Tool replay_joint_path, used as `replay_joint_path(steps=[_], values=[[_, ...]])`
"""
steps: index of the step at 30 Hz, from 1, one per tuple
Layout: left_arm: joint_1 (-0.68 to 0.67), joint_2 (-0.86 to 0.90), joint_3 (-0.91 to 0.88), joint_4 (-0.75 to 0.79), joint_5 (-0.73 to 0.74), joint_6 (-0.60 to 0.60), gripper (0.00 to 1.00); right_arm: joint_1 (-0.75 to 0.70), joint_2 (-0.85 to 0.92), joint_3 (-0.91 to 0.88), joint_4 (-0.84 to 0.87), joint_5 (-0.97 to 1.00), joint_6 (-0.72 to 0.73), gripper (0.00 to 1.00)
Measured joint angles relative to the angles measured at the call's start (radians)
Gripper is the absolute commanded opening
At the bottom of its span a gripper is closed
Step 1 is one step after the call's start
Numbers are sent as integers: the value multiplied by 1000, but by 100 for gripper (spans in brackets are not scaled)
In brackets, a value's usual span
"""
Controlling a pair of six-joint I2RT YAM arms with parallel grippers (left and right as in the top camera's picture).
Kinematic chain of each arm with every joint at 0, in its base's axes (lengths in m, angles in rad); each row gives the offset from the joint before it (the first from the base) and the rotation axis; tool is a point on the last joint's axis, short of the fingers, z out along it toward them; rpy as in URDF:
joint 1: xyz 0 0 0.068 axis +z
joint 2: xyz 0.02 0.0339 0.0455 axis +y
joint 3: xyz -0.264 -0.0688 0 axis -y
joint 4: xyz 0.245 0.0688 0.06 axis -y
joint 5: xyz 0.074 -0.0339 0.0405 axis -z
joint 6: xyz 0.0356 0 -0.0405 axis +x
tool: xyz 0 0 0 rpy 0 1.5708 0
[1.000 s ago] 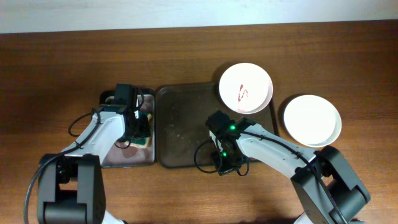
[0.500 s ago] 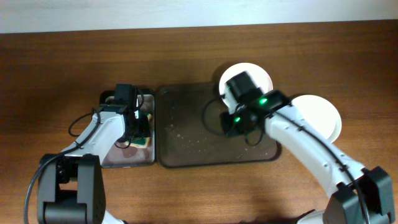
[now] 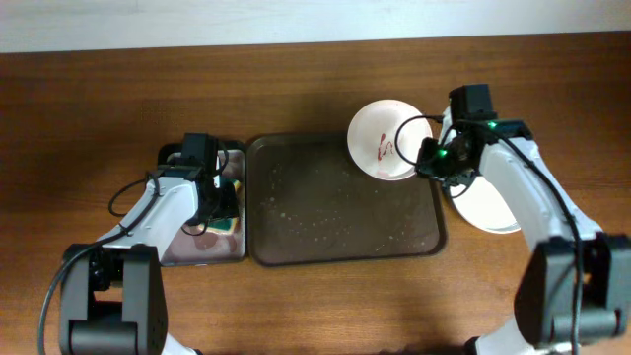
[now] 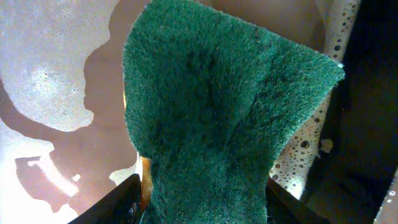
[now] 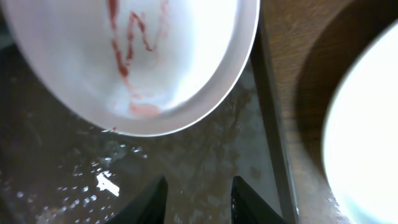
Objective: Clean dirty plates on tray and stack at the side
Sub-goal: 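Grip the red-smeared plate at top right and drag it onto the tray, then hold the plate rim with the right gripper while the left dips the sponge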
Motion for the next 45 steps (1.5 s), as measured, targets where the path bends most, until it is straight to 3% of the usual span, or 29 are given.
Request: replay_joint_path(steps=[9, 13, 23, 27, 33, 36, 43, 45], values=[[0, 0, 0, -1, 0, 0, 55, 0, 194, 0, 137, -37, 98, 32], [0, 0, 0, -1, 0, 0, 56, 0, 216, 1, 129, -55, 103, 17], [0, 0, 0, 0, 0, 0, 56, 106, 224, 1, -29, -168, 84, 8], [0, 0, 0, 0, 0, 0, 56, 186, 224, 1, -101, -187, 80, 16], [0, 0, 0, 0, 0, 0, 56, 174, 224, 4, -105, -185, 64, 27], [0, 0, 0, 0, 0, 0, 56, 163, 225, 33, -105, -182, 34, 28], [0, 0, 0, 0, 0, 0, 56, 151, 225, 165, -21, -174, -146, 30], [0, 0, 0, 0, 0, 0, 56, 151, 225, 165, -26, -171, -195, 35]])
